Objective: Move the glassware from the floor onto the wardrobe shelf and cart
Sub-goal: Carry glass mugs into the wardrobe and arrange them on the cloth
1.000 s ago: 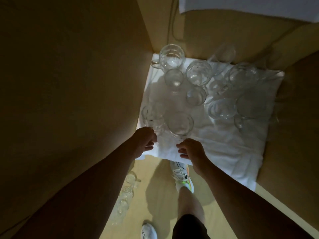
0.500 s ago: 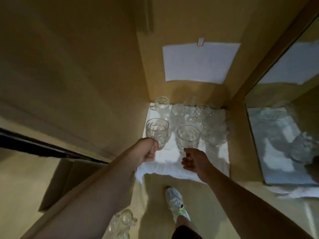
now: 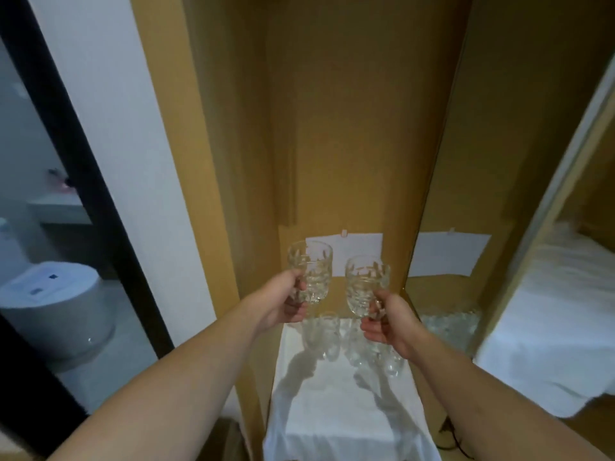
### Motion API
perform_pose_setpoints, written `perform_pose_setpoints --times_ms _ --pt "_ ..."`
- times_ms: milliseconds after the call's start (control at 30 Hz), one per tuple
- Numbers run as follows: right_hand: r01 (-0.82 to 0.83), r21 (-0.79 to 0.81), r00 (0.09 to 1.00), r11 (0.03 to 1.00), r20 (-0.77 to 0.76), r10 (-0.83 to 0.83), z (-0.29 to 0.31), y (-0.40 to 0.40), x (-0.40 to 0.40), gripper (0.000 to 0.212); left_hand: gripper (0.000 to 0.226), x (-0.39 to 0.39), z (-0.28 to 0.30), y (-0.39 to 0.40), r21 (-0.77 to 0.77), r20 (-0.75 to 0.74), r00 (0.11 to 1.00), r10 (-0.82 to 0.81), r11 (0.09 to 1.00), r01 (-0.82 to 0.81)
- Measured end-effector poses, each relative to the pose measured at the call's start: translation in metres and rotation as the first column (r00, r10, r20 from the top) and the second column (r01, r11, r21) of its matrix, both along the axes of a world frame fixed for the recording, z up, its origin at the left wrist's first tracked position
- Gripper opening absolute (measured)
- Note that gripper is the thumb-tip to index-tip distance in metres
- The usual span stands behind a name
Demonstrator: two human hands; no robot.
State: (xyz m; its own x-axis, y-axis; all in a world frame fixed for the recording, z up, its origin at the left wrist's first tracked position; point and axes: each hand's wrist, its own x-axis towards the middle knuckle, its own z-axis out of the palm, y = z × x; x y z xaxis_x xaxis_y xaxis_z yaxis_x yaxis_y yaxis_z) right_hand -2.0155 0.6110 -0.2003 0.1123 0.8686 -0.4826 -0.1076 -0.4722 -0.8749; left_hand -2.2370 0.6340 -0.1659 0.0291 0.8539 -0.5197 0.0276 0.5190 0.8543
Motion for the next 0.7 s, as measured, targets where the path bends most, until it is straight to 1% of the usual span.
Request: perform_pose_setpoints --times_ms 100,367,533,600,700 --pt "0.031 0.036 0.999 0.999 0.009 -0.032 0.019 -0.039 0.011 0.044 0.034 0.005 0.016 -0.024 0.052 -0.002 1.0 -0.015 0.999 0.015" --pt "0.128 0.072 0.991 0.989 0.031 -0.13 0.046 -0.121 0.059 0.04 0.033 0.044 0.037 -0.081 0.041 -0.03 0.992 -0.122 0.991 0.123" --pt "0.186 0.07 0.98 0.98 0.057 -0.19 0.053 -0.16 0.105 0.04 0.032 0.1 0.045 -0.105 0.08 -0.104 0.982 -0.158 0.983 0.167" --pt "0.198 0.063 0.978 0.978 0.058 -0.201 0.057 -0.176 0.13 0.04 0.031 0.131 0.045 -0.114 0.092 -0.076 0.985 -0.154 0.983 0.161" --pt "0.203 0.068 0.976 0.977 0.068 -0.207 0.065 -0.201 0.177 0.038 0.027 0.183 0.043 -0.13 0.071 -0.035 0.985 -0.17 0.983 0.172"
